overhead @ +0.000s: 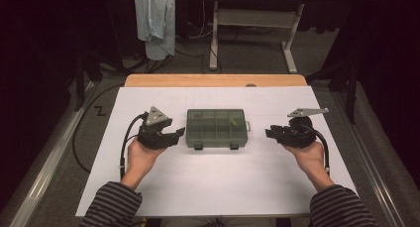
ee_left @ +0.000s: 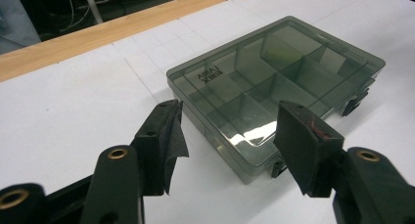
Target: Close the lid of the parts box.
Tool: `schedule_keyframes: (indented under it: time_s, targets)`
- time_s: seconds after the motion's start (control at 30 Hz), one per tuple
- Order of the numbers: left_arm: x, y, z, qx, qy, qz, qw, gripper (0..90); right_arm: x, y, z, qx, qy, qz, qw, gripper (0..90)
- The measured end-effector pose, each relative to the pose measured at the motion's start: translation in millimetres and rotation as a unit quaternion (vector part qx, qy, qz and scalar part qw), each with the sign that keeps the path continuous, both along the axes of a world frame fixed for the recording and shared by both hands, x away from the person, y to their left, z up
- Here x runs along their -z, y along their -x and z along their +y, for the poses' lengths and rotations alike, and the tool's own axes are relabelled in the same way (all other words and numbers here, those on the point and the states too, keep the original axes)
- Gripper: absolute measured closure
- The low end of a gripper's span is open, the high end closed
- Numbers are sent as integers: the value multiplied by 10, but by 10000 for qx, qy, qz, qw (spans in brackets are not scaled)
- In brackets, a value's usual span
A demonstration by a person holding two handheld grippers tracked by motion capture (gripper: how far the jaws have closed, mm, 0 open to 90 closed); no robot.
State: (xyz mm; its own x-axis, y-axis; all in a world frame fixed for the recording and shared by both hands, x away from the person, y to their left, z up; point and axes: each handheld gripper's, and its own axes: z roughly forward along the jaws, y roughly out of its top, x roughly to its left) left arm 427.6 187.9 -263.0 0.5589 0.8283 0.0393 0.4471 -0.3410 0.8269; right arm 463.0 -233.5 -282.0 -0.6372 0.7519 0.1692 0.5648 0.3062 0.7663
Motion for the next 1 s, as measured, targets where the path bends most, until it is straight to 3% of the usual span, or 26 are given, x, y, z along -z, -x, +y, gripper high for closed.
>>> schedule_keyframes:
  time_s: [0.67, 1.0]
  targets:
    - [21, 131, 128, -107, 161, -174, 9997, 424, 70, 161, -183, 212, -271, -180, 9992, 616]
    - [59, 224, 246, -251, 239, -255, 9991, 420, 109, 304, -273, 189, -348, -400, 9984, 573]
